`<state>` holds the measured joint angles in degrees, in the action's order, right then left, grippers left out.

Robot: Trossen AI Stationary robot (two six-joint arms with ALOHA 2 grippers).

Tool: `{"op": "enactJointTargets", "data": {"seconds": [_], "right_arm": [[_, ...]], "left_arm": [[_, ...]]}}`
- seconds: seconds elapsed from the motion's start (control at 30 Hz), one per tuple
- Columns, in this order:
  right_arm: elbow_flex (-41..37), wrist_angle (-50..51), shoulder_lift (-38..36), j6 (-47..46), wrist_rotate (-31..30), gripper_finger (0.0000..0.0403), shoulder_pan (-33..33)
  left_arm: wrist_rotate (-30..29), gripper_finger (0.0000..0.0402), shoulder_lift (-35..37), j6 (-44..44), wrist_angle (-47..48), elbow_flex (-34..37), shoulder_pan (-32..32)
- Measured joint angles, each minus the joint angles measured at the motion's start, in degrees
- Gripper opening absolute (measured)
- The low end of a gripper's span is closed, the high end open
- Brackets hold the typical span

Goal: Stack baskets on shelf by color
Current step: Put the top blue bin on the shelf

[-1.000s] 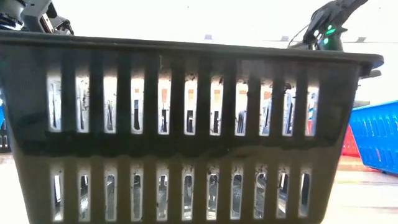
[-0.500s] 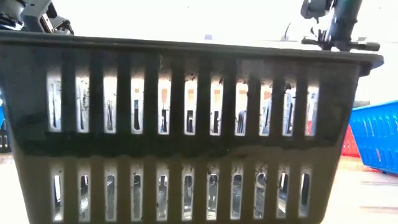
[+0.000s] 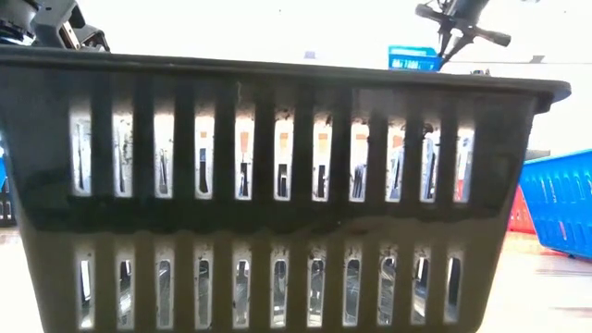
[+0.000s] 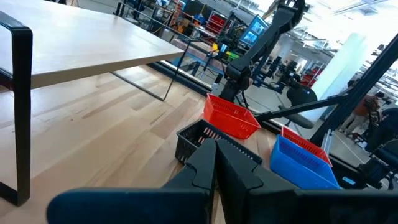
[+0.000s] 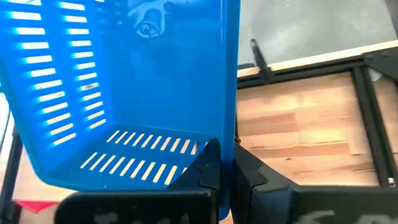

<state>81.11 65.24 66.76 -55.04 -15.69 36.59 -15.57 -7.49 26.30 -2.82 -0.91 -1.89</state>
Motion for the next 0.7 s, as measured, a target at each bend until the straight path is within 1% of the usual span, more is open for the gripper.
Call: {"op": "enactJointTargets", "data": {"seconds": [0.2, 0.43, 0.7], "right_arm": [[0.7, 0.1, 5.4, -1.1, 3.4, 0.0, -2.4], [0.6, 0.3, 11.3, -1.7, 9.6, 0.0, -4.7], [0.6, 0.4, 14.9, -3.2, 15.5, 0.0, -5.3]], "left_arm": [[0.0, 0.0003, 0.0, 0.0, 0.0, 0.0, 0.0], [0.0, 0.0003, 0.0, 0.0, 0.0, 0.0, 0.0], [0.0, 0.0003, 0.0, 0.0, 0.0, 0.0, 0.0]]}}
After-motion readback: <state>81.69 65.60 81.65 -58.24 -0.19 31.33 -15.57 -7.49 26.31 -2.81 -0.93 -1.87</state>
